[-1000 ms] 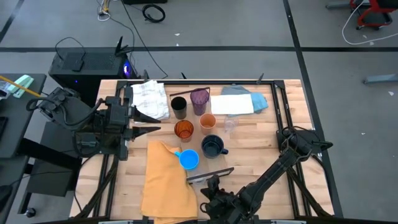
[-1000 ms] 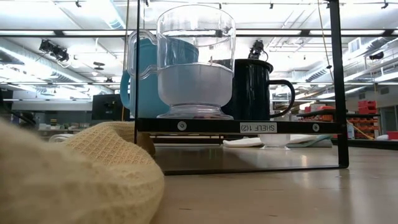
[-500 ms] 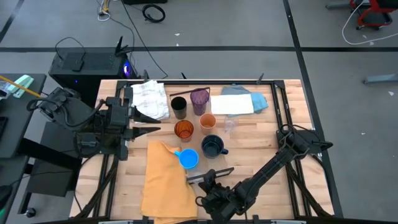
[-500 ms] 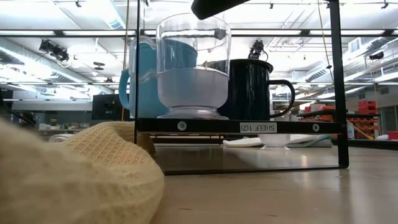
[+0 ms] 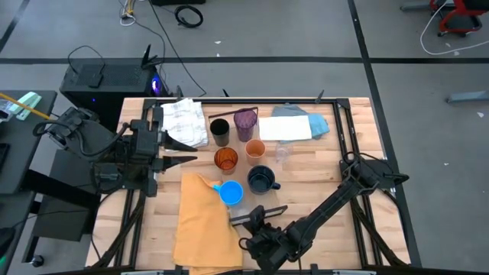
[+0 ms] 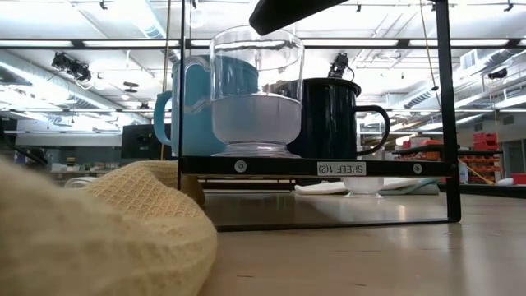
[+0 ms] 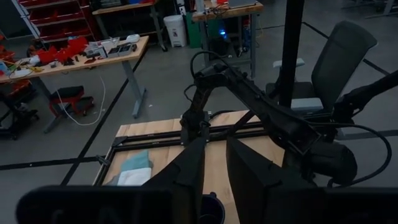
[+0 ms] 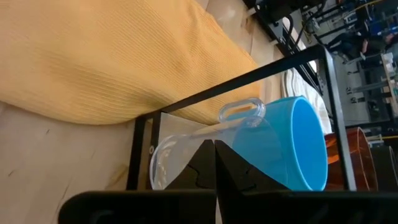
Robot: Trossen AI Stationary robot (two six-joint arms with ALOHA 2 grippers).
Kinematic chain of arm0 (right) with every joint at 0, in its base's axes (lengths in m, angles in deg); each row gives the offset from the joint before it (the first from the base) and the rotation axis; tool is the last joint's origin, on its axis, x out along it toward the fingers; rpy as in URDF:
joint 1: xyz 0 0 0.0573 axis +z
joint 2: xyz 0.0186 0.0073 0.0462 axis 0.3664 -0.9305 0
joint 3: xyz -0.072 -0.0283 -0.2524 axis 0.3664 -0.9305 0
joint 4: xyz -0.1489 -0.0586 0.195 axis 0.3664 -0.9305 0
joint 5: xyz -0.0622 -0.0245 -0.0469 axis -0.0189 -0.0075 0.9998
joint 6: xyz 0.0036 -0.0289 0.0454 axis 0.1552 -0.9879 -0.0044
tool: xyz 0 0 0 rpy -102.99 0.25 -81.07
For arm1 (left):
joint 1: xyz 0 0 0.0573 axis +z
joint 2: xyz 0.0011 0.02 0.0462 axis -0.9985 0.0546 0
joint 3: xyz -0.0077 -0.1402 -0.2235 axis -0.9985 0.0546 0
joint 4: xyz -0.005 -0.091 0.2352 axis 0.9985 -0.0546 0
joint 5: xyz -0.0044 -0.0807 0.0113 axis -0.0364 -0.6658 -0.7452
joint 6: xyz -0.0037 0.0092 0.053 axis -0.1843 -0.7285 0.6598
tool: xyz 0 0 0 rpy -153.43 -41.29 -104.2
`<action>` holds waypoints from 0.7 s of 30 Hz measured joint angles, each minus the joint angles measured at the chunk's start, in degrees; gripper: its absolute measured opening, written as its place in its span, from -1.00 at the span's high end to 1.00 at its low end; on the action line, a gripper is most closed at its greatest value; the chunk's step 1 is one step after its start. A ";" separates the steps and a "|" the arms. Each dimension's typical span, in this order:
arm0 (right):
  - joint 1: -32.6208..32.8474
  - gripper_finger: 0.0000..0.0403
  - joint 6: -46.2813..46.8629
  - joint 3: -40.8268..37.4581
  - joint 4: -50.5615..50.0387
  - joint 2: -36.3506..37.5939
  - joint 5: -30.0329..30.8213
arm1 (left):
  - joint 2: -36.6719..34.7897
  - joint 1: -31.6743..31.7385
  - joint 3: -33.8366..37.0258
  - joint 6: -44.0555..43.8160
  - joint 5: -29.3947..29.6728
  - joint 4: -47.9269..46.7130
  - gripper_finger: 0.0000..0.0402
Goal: Stack small to large cups/mugs on shelf
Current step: Adjust the transparent mug on the shelf, then put the transparent mug on the shelf
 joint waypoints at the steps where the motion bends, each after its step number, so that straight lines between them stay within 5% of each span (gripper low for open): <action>1: -0.01 1.00 0.36 0.00 0.00 -0.01 0.00 | 0.00 0.00 0.00 0.00 0.00 0.00 0.62; 16: 3.12 1.00 0.40 -1.03 1.17 -0.03 -0.72 | 0.00 -0.02 0.00 -1.01 -0.59 -0.07 0.61; 21: 7.00 0.99 8.27 5.63 -14.78 -0.03 -1.04 | 0.00 -0.02 0.00 -1.35 -0.59 -0.33 0.58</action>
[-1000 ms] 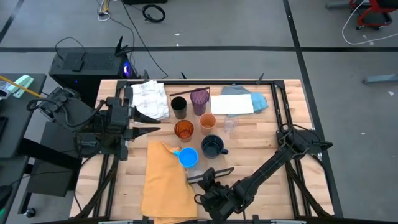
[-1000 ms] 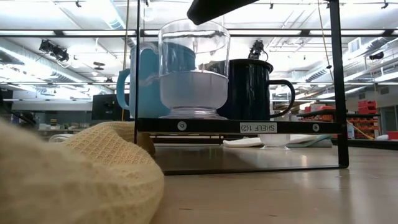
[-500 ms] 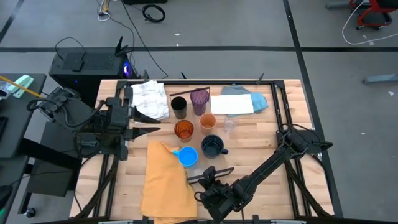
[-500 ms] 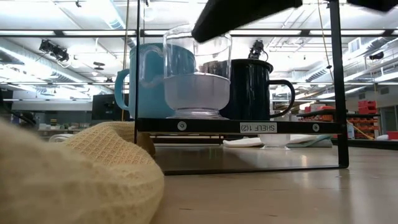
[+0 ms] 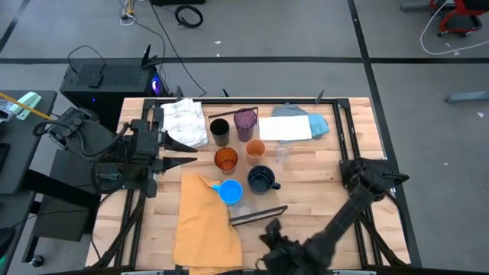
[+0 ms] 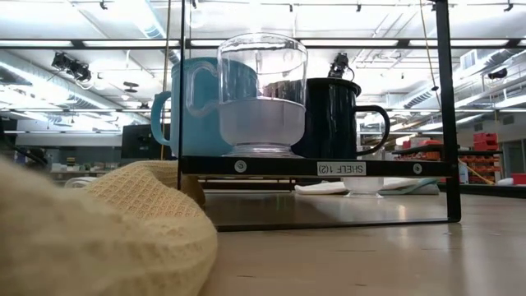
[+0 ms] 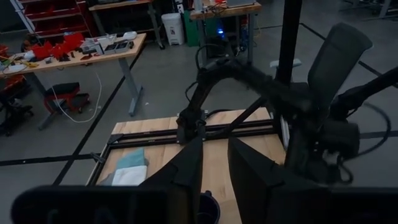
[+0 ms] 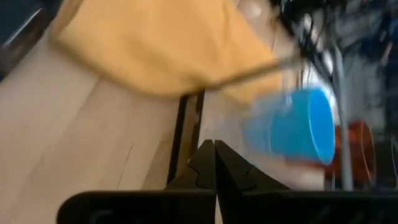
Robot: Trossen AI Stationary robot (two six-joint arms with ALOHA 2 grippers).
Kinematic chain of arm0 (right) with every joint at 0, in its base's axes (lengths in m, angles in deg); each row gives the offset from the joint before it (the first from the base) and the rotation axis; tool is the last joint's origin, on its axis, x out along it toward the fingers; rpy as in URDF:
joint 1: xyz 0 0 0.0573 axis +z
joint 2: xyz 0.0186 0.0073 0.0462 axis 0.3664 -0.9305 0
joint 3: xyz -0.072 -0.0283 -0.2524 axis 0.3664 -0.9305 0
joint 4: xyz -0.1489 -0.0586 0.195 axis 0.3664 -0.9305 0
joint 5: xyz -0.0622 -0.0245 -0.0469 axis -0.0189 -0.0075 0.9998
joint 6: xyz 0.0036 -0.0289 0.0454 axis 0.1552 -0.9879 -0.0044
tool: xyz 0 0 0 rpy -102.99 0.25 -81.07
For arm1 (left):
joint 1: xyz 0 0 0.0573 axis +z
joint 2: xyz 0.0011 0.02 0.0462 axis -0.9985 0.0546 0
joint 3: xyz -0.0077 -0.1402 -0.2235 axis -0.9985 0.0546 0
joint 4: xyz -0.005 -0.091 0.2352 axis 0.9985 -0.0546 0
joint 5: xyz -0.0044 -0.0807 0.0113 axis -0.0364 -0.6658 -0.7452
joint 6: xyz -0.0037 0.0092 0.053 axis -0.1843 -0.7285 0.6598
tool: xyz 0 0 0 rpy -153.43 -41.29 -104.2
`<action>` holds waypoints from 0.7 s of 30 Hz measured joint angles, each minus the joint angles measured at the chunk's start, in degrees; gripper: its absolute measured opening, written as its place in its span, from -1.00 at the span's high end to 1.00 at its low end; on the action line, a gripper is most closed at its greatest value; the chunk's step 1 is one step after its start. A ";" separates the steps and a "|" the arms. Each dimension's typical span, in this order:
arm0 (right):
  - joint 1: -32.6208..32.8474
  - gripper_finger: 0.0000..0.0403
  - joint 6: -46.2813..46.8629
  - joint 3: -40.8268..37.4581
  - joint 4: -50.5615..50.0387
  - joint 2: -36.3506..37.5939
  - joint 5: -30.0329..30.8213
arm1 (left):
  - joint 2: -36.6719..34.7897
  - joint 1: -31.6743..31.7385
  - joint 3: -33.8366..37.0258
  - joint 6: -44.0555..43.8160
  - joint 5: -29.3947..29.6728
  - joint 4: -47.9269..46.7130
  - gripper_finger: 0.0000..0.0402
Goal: Stack small to large cups/mugs on shelf
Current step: Put the transparent mug on the shelf
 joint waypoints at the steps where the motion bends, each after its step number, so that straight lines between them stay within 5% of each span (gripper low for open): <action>1: 0.67 0.99 4.41 2.42 -5.78 -0.07 -0.04 | 0.00 0.00 0.00 0.00 -0.04 -0.10 0.58; 8: 0.31 0.97 42.28 20.01 -39.29 0.24 -1.17 | 0.00 0.01 0.00 -1.93 -0.04 -0.06 0.60; 21: -20.96 0.47 31.20 12.52 -38.53 19.74 -11.03 | 1.51 0.52 0.04 -9.57 -0.02 0.48 0.49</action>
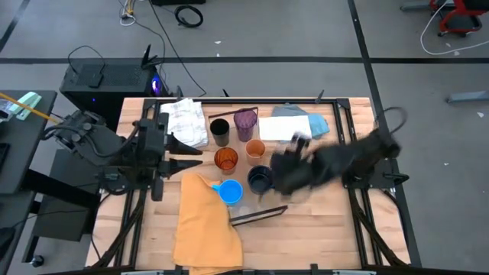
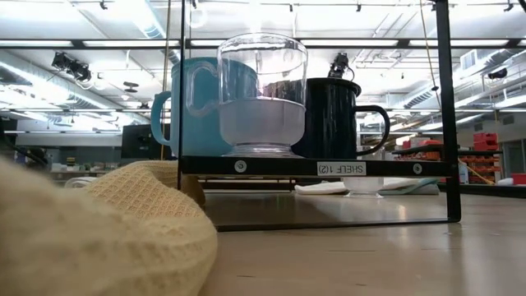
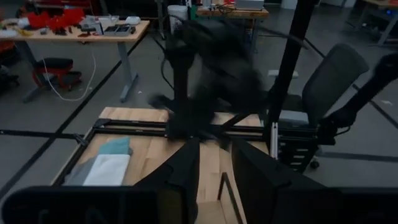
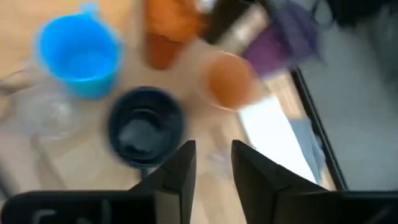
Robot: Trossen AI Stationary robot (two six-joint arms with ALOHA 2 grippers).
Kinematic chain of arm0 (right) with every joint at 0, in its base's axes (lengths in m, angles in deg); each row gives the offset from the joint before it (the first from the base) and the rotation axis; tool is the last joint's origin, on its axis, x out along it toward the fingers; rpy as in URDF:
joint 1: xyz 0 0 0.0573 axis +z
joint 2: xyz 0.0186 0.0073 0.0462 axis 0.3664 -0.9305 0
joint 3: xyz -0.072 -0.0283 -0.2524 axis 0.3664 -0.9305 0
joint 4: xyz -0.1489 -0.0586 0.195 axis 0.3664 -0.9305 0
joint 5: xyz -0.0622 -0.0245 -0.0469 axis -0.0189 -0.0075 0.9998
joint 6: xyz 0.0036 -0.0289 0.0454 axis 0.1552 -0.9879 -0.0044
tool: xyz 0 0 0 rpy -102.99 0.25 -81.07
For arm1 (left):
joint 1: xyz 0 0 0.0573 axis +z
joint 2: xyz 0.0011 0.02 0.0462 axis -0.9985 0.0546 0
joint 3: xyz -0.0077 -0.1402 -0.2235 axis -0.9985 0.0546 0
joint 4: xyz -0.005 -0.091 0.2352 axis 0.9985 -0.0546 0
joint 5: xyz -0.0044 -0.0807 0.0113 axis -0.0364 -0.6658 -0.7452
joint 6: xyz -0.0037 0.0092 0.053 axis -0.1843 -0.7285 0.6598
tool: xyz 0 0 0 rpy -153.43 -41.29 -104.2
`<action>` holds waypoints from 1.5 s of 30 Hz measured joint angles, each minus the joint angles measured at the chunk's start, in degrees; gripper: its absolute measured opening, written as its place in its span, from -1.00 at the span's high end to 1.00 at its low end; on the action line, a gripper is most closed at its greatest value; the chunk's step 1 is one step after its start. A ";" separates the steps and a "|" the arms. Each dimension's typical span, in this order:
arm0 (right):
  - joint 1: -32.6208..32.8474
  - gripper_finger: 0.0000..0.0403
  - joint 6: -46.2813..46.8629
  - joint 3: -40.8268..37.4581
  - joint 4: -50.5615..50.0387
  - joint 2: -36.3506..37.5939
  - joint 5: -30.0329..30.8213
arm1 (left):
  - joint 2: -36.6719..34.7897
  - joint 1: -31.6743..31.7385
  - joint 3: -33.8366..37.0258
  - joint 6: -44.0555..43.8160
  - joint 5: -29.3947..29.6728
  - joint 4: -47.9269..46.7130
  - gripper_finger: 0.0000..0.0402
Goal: Stack small to large cups/mugs on shelf
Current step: Put the transparent mug on the shelf
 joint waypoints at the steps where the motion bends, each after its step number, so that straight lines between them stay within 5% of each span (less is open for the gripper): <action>1: -2.23 0.45 -0.04 -1.57 -0.14 2.97 -1.18 | 0.00 0.00 0.00 -0.69 0.08 0.00 0.49; 10: -28.93 0.45 7.63 -30.77 0.03 35.36 -18.20 | -0.11 -0.57 0.00 -0.52 5.64 -0.02 0.52; 16: -39.82 0.42 6.35 -48.27 18.14 46.72 -31.84 | -0.11 1.30 0.00 0.61 8.64 -0.03 0.50; 22: -40.79 0.26 3.55 -56.02 32.35 43.58 -37.48 | -0.13 3.84 0.00 2.72 8.65 -0.09 0.49; 31: -40.86 -0.05 0.77 -53.22 32.76 29.77 -36.78 | -0.13 8.32 -0.04 6.59 8.67 -5.73 0.49; 45: -45.30 0.02 -3.11 -53.12 32.90 17.34 -35.50 | -0.13 12.75 -0.04 6.96 8.65 -8.58 0.49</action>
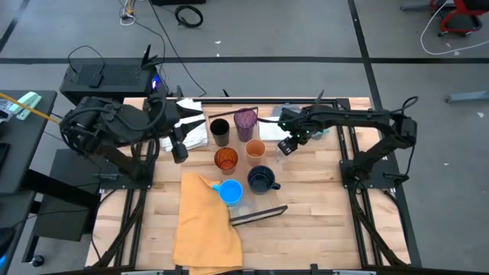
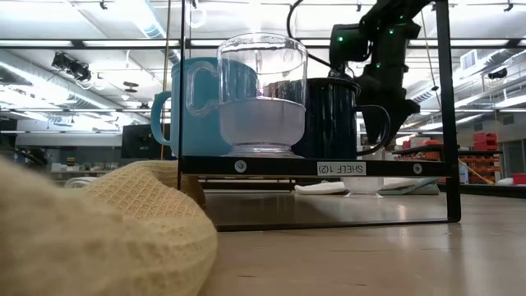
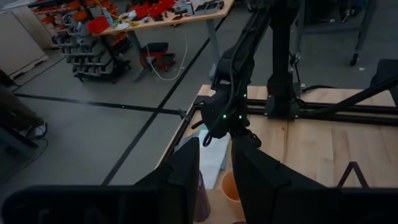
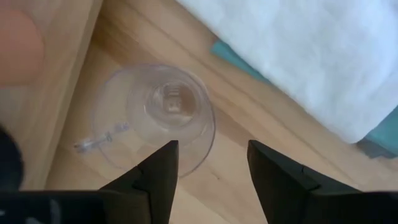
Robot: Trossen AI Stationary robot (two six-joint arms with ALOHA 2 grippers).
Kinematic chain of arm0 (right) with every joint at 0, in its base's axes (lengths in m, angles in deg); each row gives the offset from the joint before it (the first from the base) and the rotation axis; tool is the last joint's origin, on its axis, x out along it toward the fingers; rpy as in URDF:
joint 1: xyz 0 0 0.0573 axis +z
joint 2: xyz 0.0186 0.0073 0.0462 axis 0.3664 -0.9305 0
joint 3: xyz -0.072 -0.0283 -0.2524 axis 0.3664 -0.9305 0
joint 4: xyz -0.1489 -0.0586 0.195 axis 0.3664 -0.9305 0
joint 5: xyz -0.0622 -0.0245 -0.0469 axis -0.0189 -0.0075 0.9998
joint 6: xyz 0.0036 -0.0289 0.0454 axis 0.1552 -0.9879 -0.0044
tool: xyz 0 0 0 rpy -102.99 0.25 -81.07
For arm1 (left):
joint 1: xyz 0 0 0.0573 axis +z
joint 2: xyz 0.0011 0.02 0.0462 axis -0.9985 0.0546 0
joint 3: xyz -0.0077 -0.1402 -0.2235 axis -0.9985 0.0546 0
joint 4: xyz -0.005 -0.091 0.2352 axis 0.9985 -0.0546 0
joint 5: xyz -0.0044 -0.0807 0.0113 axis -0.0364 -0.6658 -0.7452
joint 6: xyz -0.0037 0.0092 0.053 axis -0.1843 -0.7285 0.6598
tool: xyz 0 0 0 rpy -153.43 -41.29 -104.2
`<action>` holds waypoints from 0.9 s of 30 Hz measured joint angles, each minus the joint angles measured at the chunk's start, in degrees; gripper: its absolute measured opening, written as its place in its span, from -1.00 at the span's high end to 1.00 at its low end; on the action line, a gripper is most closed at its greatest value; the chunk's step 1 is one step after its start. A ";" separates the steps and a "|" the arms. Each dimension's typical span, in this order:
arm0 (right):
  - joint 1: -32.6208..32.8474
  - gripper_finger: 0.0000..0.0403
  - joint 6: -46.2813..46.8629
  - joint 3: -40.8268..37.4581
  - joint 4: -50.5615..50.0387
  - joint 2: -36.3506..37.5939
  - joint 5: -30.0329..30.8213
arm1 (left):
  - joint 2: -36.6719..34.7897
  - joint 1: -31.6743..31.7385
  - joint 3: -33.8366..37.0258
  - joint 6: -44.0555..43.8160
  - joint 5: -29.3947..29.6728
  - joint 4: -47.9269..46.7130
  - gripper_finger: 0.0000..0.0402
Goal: Stack small to large cups/mugs on shelf
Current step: Put the transparent mug on the shelf
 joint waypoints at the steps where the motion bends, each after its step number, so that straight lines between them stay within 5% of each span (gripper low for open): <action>1: -0.32 0.02 -0.30 0.01 0.35 -0.27 0.01 | 0.00 0.08 0.00 -0.21 0.00 0.06 0.49; 27: -2.31 0.11 -1.71 0.07 4.80 -6.19 -0.45 | 0.00 0.10 0.00 0.69 0.42 0.49 0.53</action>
